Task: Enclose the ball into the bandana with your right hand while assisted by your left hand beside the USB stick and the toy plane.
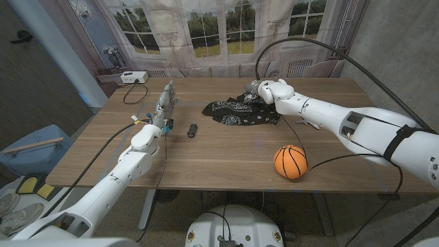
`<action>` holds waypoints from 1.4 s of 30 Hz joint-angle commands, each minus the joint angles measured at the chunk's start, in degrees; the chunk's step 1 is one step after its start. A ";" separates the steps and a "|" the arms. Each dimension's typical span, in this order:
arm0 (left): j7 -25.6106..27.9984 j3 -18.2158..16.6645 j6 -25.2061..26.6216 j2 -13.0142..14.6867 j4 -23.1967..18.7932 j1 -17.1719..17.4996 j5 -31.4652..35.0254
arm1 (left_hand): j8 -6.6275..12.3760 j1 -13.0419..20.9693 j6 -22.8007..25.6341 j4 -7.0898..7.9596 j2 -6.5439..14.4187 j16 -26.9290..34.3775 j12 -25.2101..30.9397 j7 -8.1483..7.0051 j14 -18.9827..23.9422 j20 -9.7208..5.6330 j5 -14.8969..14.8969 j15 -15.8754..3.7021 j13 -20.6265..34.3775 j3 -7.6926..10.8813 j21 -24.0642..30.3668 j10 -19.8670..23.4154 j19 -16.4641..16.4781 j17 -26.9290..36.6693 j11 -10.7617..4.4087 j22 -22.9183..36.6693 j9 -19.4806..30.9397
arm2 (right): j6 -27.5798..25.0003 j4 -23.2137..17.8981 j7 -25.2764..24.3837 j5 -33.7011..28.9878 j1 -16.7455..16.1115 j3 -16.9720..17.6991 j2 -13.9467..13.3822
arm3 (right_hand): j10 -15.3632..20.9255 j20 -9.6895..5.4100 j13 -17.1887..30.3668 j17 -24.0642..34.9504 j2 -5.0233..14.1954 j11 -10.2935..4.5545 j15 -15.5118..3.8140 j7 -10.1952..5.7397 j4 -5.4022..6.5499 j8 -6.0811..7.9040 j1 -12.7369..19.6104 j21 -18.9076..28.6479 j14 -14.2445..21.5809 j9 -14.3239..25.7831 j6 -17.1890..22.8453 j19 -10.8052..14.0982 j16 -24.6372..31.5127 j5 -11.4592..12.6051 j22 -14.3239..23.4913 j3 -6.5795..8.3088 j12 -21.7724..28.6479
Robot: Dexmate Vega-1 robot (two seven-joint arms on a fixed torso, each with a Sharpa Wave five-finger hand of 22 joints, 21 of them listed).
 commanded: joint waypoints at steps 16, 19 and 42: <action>-1.25 0.50 0.66 1.01 0.25 -1.24 0.72 | 0.08 0.06 -8.62 -0.60 0.29 0.21 0.03 -0.19 -15.85 0.35 0.25 -0.03 0.13 0.06 -0.85 -14.27 -14.64 0.03 0.05 0.31 0.13 | 9.24 -14.98 -41.40 11.92 -16.18 20.46 -6.21 | 8.41 -1.94 0.68 1.74 3.46 -1.91 -7.53 0.33 1.32 6.24 6.17 1.64 8.75 3.26 6.16 5.42 3.95 -0.06 0.46 -0.94 0.84; -1.30 0.69 0.87 1.28 0.14 -1.56 1.16 | 0.11 0.82 -8.80 -1.39 -0.20 0.14 -0.04 -0.36 -16.12 0.18 0.04 0.07 0.14 0.14 -1.38 -14.60 -15.38 -0.01 0.16 0.25 0.15 | 10.04 -18.68 -41.04 14.37 -17.26 23.33 -7.50 | 8.54 -1.96 0.71 1.87 3.46 -1.88 -7.56 0.24 1.40 6.42 6.25 1.86 8.88 3.31 6.19 6.01 4.08 -0.04 0.49 -1.18 0.76; -0.90 4.74 8.98 6.44 -3.19 -5.92 9.23 | 1.61 11.63 -6.29 -11.40 -0.77 0.37 0.75 -5.36 -17.72 1.95 -4.08 3.87 0.62 3.63 -3.53 -15.18 -15.06 0.19 3.53 0.36 0.69 | 4.69 -42.15 -41.62 18.15 -24.17 38.37 -13.28 | 9.06 -2.47 0.83 2.58 3.63 -2.51 -8.12 -0.14 1.83 7.28 6.57 2.05 9.16 3.68 6.00 6.59 4.65 0.07 0.62 -2.44 0.34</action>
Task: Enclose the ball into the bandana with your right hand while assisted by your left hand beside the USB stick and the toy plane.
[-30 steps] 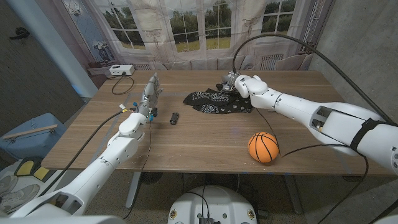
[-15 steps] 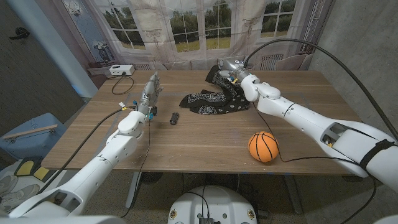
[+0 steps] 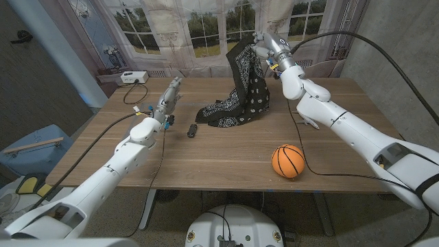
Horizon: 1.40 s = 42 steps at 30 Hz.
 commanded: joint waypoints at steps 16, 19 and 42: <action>-1.98 3.31 7.87 8.30 -7.78 -2.77 8.73 | 5.06 7.82 13.48 -6.77 -3.74 0.93 2.95 0.36 -14.48 2.79 -0.82 4.94 0.78 0.23 -1.90 -7.94 -13.80 0.30 3.55 0.56 0.87 | -10.61 -11.85 -10.56 -4.26 -0.75 7.82 3.78 | 4.31 0.63 0.32 0.32 0.23 0.28 -7.70 -0.14 -0.65 4.94 2.10 0.09 0.98 -0.26 3.90 0.20 0.95 0.60 0.32 -1.18 0.57; -2.63 3.34 9.58 9.70 -9.43 -2.54 9.09 | 5.22 8.55 14.51 -6.94 -4.11 1.00 3.08 0.23 -14.10 2.93 -0.61 5.36 0.77 0.16 -1.69 -7.33 -12.82 0.30 3.47 0.55 0.88 | -10.00 -12.34 -11.06 -3.70 -0.31 8.27 4.12 | 4.70 0.70 0.32 0.35 0.24 0.32 -7.82 -0.10 -0.61 5.02 2.18 0.04 1.16 -0.35 4.05 0.11 1.06 0.61 0.33 -1.30 0.62; -2.44 7.15 12.29 8.04 -9.01 -5.56 15.01 | 3.24 20.75 13.40 -7.55 -4.04 0.72 2.49 3.72 -12.79 3.21 -0.51 6.32 0.84 2.18 -2.83 -6.35 -9.88 0.22 4.45 0.29 1.14 | -8.67 -18.13 -16.12 -4.28 1.58 9.42 8.86 | 6.21 0.50 0.41 0.65 0.37 -0.34 -8.57 0.32 -0.35 5.40 2.60 0.15 2.10 -0.62 4.19 0.49 1.67 0.73 0.36 -2.02 0.53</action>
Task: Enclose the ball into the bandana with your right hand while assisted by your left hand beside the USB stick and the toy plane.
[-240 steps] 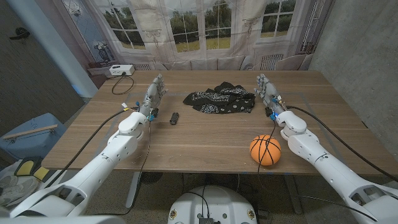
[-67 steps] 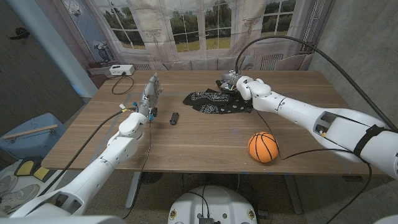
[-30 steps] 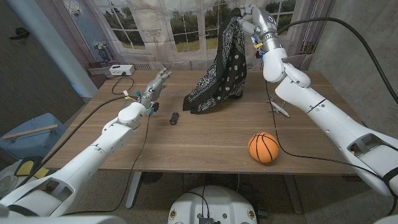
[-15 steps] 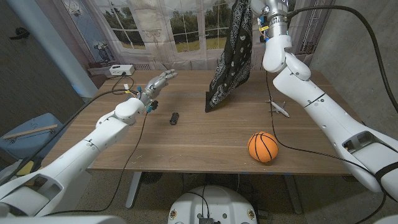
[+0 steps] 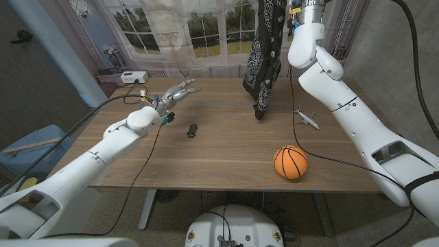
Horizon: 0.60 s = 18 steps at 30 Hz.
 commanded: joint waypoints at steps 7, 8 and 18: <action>-1.99 3.74 -0.87 -4.04 4.07 -4.01 2.97 | 1.97 3.76 7.57 0.88 0.33 0.22 0.38 -0.87 -12.14 0.43 -0.94 0.06 0.34 0.55 -1.10 -4.01 -9.27 0.20 0.34 0.14 0.32 | -1.12 -2.78 -3.74 -3.74 2.68 -0.88 3.94 | 1.06 0.12 0.19 -0.07 0.31 -0.09 -8.44 -0.39 0.07 5.53 0.99 0.14 0.51 0.17 3.56 0.50 0.21 0.37 0.10 -0.11 0.19; -2.50 3.97 -0.97 -4.24 4.43 -4.36 2.93 | 2.48 3.79 9.93 1.15 0.30 0.18 0.42 -0.75 -12.19 0.41 -1.08 -0.19 0.34 0.33 -1.48 -3.53 -9.56 0.20 -0.09 0.15 0.33 | -1.02 -2.80 -3.88 -4.18 2.92 -1.04 3.96 | 1.12 0.11 0.19 -0.07 0.31 -0.13 -8.46 -0.40 0.12 5.54 0.93 0.14 0.52 0.14 3.55 0.49 0.19 0.38 0.11 -0.12 0.19; -14.82 5.23 -7.78 -7.35 12.79 -8.54 -3.10 | 2.47 0.00 15.66 2.80 -2.32 -0.16 -0.21 4.39 -13.92 0.29 -0.91 -1.57 0.34 -3.18 -3.15 -3.64 -11.17 0.25 -0.33 0.36 0.29 | -0.01 -2.57 -4.79 -6.09 3.69 -1.64 4.77 | 1.57 0.05 0.24 -0.18 0.21 -0.33 -8.73 -0.50 0.28 5.70 0.79 0.13 0.97 0.07 3.60 0.53 0.12 0.46 0.11 -0.07 0.12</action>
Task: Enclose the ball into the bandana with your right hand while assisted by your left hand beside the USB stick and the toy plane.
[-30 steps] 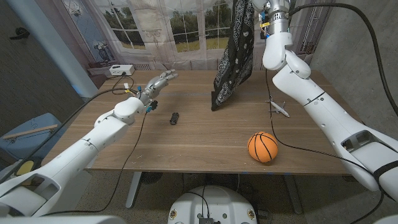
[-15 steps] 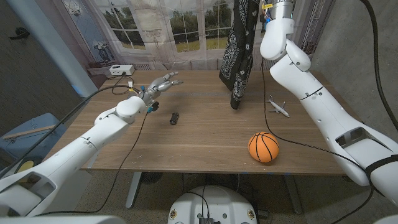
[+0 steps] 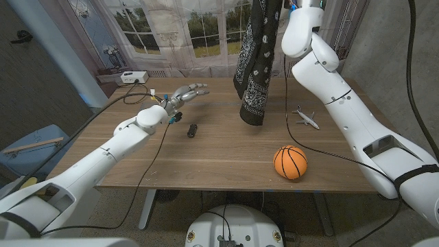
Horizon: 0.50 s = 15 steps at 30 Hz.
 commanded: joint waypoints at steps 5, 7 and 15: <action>-19.53 2.54 -8.84 -5.46 13.41 -7.25 -8.92 | 0.44 -3.63 6.80 1.26 -2.16 -0.05 0.02 7.89 -15.09 0.40 1.31 -0.72 0.06 -3.39 -1.09 -2.40 -10.89 0.24 0.03 0.40 0.14 | 2.07 -0.18 -1.71 -2.41 0.90 -0.69 1.40 | 0.72 0.05 0.27 -0.08 0.23 -0.34 -8.64 -0.70 0.34 5.78 -0.12 0.12 0.90 0.00 3.36 0.51 0.01 0.53 0.11 0.30 0.01; -23.56 2.77 -10.81 -7.00 16.79 -8.65 -10.82 | 0.10 -4.32 7.22 1.58 -2.26 -0.06 0.01 9.33 -15.33 0.22 1.39 -0.78 0.03 -3.92 -1.55 -2.15 -11.73 0.24 0.05 0.43 0.08 | 2.26 -0.16 -2.09 -2.65 0.91 -0.68 1.69 | 0.83 0.03 0.28 -0.10 0.24 -0.71 -8.69 -0.78 0.38 5.83 -0.15 0.11 0.93 0.02 3.34 0.50 -0.05 0.56 0.11 0.35 -0.01; -37.39 2.77 -19.64 -15.17 32.49 -14.50 -16.98 | -0.62 -5.29 7.17 2.09 -2.11 -0.08 -0.15 9.64 -15.65 0.19 1.45 -0.84 0.01 -4.52 -1.69 -2.20 -11.72 0.23 0.11 0.50 0.03 | 2.74 0.05 -1.72 -3.50 1.31 -1.03 2.05 | 0.95 0.04 0.31 -0.18 0.12 -0.70 -8.83 -0.74 0.42 5.98 -0.21 0.06 1.09 -0.12 3.51 0.42 -0.20 0.64 0.11 0.39 -0.17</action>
